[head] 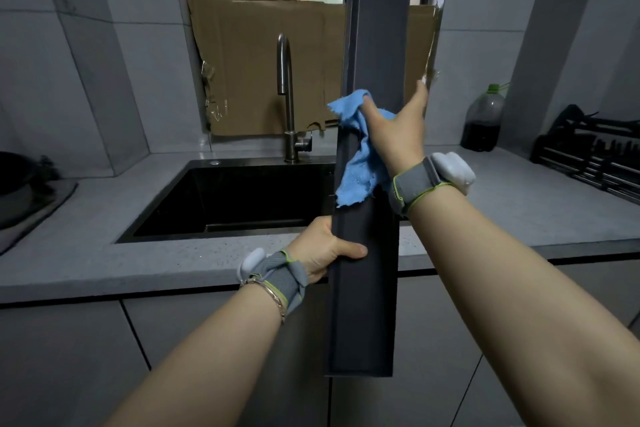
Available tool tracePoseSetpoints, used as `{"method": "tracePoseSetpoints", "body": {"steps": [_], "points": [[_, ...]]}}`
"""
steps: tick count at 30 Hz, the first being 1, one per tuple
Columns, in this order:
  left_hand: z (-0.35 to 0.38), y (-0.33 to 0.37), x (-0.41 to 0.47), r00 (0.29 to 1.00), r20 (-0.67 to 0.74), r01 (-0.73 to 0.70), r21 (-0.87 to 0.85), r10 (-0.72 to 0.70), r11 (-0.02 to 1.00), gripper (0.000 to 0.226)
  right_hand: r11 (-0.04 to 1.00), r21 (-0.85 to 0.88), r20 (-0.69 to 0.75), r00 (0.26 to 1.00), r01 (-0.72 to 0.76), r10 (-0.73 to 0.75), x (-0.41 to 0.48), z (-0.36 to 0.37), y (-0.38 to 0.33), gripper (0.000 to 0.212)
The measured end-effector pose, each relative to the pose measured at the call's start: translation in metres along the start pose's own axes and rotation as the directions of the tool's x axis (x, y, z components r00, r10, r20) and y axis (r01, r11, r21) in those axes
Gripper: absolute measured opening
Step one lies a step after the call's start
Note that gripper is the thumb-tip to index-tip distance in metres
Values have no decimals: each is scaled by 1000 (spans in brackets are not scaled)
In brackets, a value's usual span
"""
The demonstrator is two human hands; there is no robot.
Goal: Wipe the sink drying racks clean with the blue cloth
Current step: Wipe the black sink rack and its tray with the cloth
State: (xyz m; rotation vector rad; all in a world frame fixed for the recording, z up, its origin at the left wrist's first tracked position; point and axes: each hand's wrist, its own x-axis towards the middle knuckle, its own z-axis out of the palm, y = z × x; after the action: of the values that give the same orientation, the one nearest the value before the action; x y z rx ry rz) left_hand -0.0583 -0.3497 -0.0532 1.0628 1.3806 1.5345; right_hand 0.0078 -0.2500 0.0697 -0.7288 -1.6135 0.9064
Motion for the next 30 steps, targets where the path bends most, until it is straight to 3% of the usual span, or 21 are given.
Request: {"method": "tracePoseSetpoints", "body": {"steps": [2, 4, 7, 10, 15, 19, 23, 30], "points": [[3, -5, -3, 996, 82, 23, 90, -31, 996, 30, 993, -116, -51, 998, 21, -27, -3, -3, 3, 77], [6, -1, -4, 992, 121, 30, 37, -34, 999, 29, 982, -180, -72, 995, 49, -63, -9, -6, 10, 68], [4, 23, 10, 999, -2, -43, -166, 43, 985, 26, 980, -183, -52, 995, 76, -87, -26, -8, 25, 58], [6, 46, 21, 982, -118, -163, -152, 146, 975, 33, 991, -120, -49, 997, 54, -60, -43, -4, 41, 49], [12, 42, 11, 985, -73, -171, -253, 158, 952, 40, 992, -105, -1, 997, 72, -72, -59, -7, 66, 64], [13, 41, 6, 998, 23, -46, -428, 62, 903, 25, 946, -263, 34, 982, 190, -188, -68, -12, 76, 78], [16, 42, 8, 993, 44, -89, -331, 110, 939, 31, 876, -380, -8, 945, 299, -326, -57, -15, 64, 72], [15, 31, 7, 995, 63, -65, -206, 79, 976, 32, 868, -323, -117, 894, 377, -432, -15, -19, 32, 67]]}}
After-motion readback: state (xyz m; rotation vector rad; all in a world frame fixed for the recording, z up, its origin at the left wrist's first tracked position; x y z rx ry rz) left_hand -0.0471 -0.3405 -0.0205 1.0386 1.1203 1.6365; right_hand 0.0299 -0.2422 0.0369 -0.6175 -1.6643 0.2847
